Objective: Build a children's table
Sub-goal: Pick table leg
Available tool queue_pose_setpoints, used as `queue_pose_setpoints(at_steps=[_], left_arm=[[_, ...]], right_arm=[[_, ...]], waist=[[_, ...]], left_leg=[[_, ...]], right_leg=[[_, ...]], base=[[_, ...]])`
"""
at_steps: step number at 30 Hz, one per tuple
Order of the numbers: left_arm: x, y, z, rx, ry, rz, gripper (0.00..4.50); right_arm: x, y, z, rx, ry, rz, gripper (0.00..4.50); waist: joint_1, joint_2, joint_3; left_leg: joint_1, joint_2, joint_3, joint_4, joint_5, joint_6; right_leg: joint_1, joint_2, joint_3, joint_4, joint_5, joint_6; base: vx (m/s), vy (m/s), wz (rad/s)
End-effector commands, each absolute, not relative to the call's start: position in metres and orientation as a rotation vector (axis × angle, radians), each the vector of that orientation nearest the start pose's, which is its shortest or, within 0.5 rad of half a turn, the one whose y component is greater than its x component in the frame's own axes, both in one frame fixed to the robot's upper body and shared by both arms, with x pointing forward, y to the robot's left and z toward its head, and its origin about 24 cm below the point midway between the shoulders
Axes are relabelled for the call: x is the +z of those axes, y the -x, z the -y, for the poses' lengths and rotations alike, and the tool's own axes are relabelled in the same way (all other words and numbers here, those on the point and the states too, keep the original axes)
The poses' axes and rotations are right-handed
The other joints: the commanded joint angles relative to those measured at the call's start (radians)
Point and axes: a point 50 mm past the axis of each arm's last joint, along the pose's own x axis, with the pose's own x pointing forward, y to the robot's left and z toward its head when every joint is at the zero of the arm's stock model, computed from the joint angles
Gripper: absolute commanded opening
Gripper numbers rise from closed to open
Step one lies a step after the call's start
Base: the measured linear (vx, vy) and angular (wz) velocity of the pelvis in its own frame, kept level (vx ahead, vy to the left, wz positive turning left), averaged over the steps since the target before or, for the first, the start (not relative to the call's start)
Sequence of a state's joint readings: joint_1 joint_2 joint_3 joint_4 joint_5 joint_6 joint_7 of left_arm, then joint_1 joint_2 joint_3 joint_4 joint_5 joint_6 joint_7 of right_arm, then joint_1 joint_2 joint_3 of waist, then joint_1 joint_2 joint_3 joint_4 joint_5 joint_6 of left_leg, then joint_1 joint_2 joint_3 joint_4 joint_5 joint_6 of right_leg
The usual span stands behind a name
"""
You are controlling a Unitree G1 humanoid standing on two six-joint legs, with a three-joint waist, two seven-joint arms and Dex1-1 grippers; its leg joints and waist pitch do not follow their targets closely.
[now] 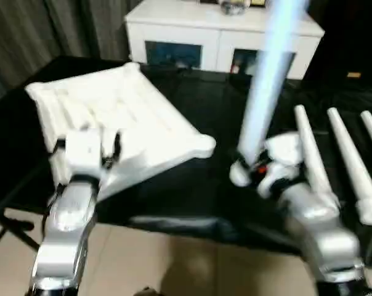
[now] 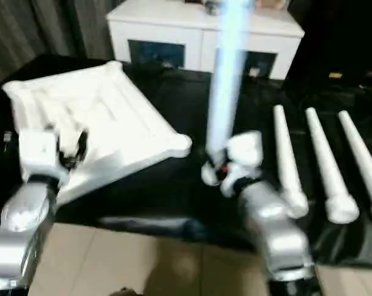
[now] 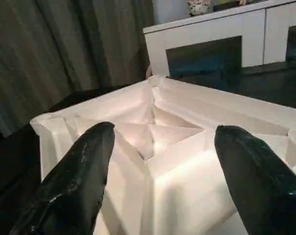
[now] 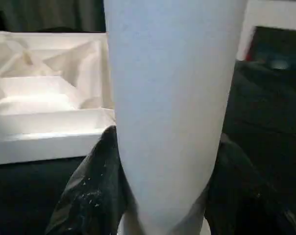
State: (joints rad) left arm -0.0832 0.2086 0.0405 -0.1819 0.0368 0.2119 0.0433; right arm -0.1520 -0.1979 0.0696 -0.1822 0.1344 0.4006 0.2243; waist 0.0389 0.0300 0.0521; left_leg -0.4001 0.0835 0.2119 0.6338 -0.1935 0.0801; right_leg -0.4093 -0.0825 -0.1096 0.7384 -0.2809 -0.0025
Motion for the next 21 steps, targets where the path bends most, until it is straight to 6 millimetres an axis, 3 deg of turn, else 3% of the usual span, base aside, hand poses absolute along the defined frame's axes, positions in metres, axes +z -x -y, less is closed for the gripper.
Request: queue_pose_setpoints(at_steps=[1, 2, 3, 4, 5, 6, 7, 8, 9, 10, 11, 12, 13, 14, 15, 16, 17, 18, 19, 20, 21], left_arm=[[0.091, -0.266, -0.183, 0.087, -0.28, 0.081, 3.65], [0.091, -0.265, -0.181, 0.099, -0.271, 0.077, 3.65], [0.091, -0.265, -0.181, 0.1, -0.27, 0.078, 3.65], [0.092, -0.265, -0.179, 0.122, -0.259, 0.086, 3.65], [0.09, -0.266, -0.176, 0.131, -0.257, 0.084, 3.65], [0.089, -0.266, -0.174, 0.139, -0.254, 0.081, 3.65], [0.088, -0.265, -0.17, 0.137, -0.25, 0.081, 3.65], [0.088, -0.265, -0.168, 0.134, -0.247, 0.082, 3.65], [0.089, -0.264, -0.167, 0.133, -0.246, 0.083, 3.65], [0.089, -0.264, -0.167, 0.133, -0.246, 0.083, 3.65], [0.089, -0.264, -0.165, 0.136, -0.232, 0.084, 3.65], [0.088, -0.265, -0.164, 0.135, -0.234, 0.083, 3.65], [0.088, -0.265, -0.162, 0.134, -0.247, 0.086, 3.65], [0.087, -0.266, -0.16, 0.128, -0.246, 0.086, 3.65], [0.086, -0.266, -0.157, 0.118, -0.241, 0.086, 3.65], [0.087, -0.266, -0.155, 0.104, -0.21, 0.088, 3.65], [0.086, -0.266, -0.154, 0.089, -0.191, 0.079, 3.65], [0.086, -0.266, -0.154, 0.081, -0.18, 0.073, 3.65], [0.084, -0.267, -0.154, 0.078, -0.18, 0.067, 3.65], [0.084, -0.268, -0.154, 0.082, -0.183, 0.065, 3.65], [0.083, -0.268, -0.154, 0.089, -0.178, 0.064, 3.65]], right_arm=[[0.085, -0.275, 0.154, 0.278, 0.073, -0.08, 1.86], [0.087, -0.276, 0.157, 0.261, 0.032, -0.078, 1.86], [0.087, -0.276, 0.157, 0.261, 0.031, -0.077, 1.86], [0.089, -0.276, 0.157, 0.266, 0.015, -0.064, 1.86], [0.087, -0.276, 0.158, 0.265, 0.016, -0.066, 1.86], [0.084, -0.276, 0.158, 0.262, 0.022, -0.07, 1.86], [0.083, -0.277, 0.158, 0.261, 0.047, -0.077, 1.86], [0.084, -0.277, 0.157, 0.267, 0.048, -0.074, 1.86], [0.086, -0.276, 0.156, 0.275, 0.039, -0.069, 1.86], [0.086, -0.276, 0.156, 0.275, 0.039, -0.069, 1.86], [0.089, -0.276, 0.154, 0.293, 0.031, -0.063, 1.86], [0.089, -0.276, 0.155, 0.299, 0.036, -0.065, 1.86], [0.088, -0.276, 0.156, 0.301, 0.044, -0.07, 1.86], [0.087, -0.276, 0.157, 0.294, 0.042, -0.072, 1.86], [0.086, -0.277, 0.159, 0.285, 0.039, -0.073, 1.86], [0.087, -0.277, 0.159, 0.285, 0.039, -0.07, 1.86], [0.088, -0.277, 0.158, 0.288, 0.033, -0.068, 1.86], [0.088, -0.278, 0.157, 0.291, 0.029, -0.065, 1.86], [0.088, -0.279, 0.156, 0.293, 0.039, -0.067, 1.86], [0.088, -0.279, 0.156, 0.298, 0.04, -0.067, 1.86], [0.088, -0.279, 0.155, 0.302, 0.037, -0.067, 1.86]], waist=[[-0.01, -0.015, -0.055], [0.043, -0.044, -0.052], [0.034, -0.038, -0.048], [0.005, -0.026, -0.041], [-0.029, 0.023, -0.04], [-0.032, 0.056, -0.042], [-0.041, 0.066, -0.05], [-0.05, 0.075, -0.047], [-0.05, 0.072, -0.049], [-0.042, 0.075, -0.058], [-0.045, 0.065, -0.066], [-0.044, 0.057, -0.068], [-0.043, 0.042, -0.069], [-0.047, 0.015, -0.071], [-0.044, 0.008, -0.069], [-0.045, -0.026, -0.062], [-0.003, -0.067, -0.077], [0.009, -0.052, -0.077], [-0.001, -0.045, -0.05], [0.009, -0.052, -0.046], [0.009, -0.061, -0.048]], left_leg=[[0.06, 0.167, -0.085, -0.172, -0.234, 0.139], [0.027, 0.101, -0.081, 0.009, -0.339, -0.029], [-0.003, 0.083, -0.154, 0.112, -0.231, -0.082], [-0.047, 0.067, -0.186, 0.106, -0.081, -0.184], [0.012, 0.131, -0.215, -0.039, -0.269, -0.277], [0.046, 0.221, -0.288, -0.112, -0.453, -0.311], [0.037, 0.279, -0.301, -0.162, -0.538, -0.363], [0.024, 0.264, -0.292, -0.169, -0.528, -0.322], [0.028, 0.265, -0.287, -0.172, -0.518, -0.299], [0.042, 0.247, -0.271, -0.171, -0.542, -0.257], [0.054, 0.229, -0.275, -0.177, -0.563, -0.208], [0.057, 0.224, -0.275, -0.184, -0.571, -0.187], [0.065, 0.217, -0.281, -0.193, -0.582, -0.14], [0.062, 0.202, -0.285, -0.196, -0.54, -0.082], [0.052, 0.186, -0.281, -0.198, -0.526, -0.06], [0.006, 0.108, -0.223, -0.149, -0.492, -0.041], [-0.014, -0.001, -0.09, 0.125, -0.304, -0.005], [-0.033, 0.01, -0.081, 0.157, -0.232, 0.005], [-0.067, 0.007, -0.086, 0.166, -0.14, -0.018], [-0.045, 0.012, -0.1, 0.109, -0.104, -0.043], [-0.041, 0.008, -0.103, 0.091, -0.095, -0.035]], right_leg=[[0.01, -0.043, 0.036, -0.057, -0.042, 0.037], [0.016, -0.265, 0.194, -0.221, -0.235, -0.002], [0.035, -0.314, 0.227, -0.246, -0.286, -0.069], [0.095, -0.212, 0.1, -0.205, -0.411, -0.108], [0.052, -0.031, -0.004, -0.186, -0.41, -0.096], [0.018, 0.004, 0.026, -0.088, -0.239, -0.057], [-0.005, 0.01, 0.033, 0.018, -0.041, -0.007], [-0.011, 0.023, 0.028, 0.044, -0.032, 0.002], [-0.017, 0.024, 0.025, 0.044, -0.039, -0.006], [-0.018, 0.031, 0.02, 0.04, -0.047, -0.016], [-0.006, 0.028, 0.025, 0.017, -0.044, -0.03], [0.001, 0.026, 0.03, 0.006, -0.047, -0.039], [0.012, 0.015, 0.046, -0.02, -0.051, -0.058], [0.028, -0.001, 0.066, -0.054, -0.052, -0.099], [0.038, -0.009, 0.076, -0.075, -0.062, -0.143], [0.063, -0.038, 0.086, -0.173, -0.086, -0.334], [0.091, -0.104, 0.109, -0.274, -0.259, -0.463], [0.109, -0.125, 0.137, -0.266, -0.278, -0.456], [0.111, -0.118, 0.134, -0.245, -0.304, -0.279], [0.101, -0.126, 0.146, -0.243, -0.336, -0.005], [0.11, -0.12, 0.152, -0.248, -0.355, 0.11]], base=[[-0.118, 0.164, 0.0], [-0.118, 0.164, 0.0], [-0.121, 0.179, -0.23], [-0.078, 0.192, -0.54], [-0.078, 0.192, -0.54], [-0.094, 0.172, -0.04], [-0.122, 0.121, 0.15], [-0.122, 0.121, 0.15], [-0.108, 0.055, -0.07], [-0.108, -0.013, -0.06], [-0.108, -0.013, -0.06], [-0.111, -0.079, -0.12], [-0.103, -0.147, -0.16], [-0.103, -0.147, -0.16], [-0.101, -0.222, -0.19], [-0.101, -0.241, -0.11], [-0.101, -0.241, -0.11], [-0.083, -0.234, -0.11], [-0.062, -0.228, -0.15], [-0.062, -0.228, -0.15], [-0.054, -0.173, -0.1]])
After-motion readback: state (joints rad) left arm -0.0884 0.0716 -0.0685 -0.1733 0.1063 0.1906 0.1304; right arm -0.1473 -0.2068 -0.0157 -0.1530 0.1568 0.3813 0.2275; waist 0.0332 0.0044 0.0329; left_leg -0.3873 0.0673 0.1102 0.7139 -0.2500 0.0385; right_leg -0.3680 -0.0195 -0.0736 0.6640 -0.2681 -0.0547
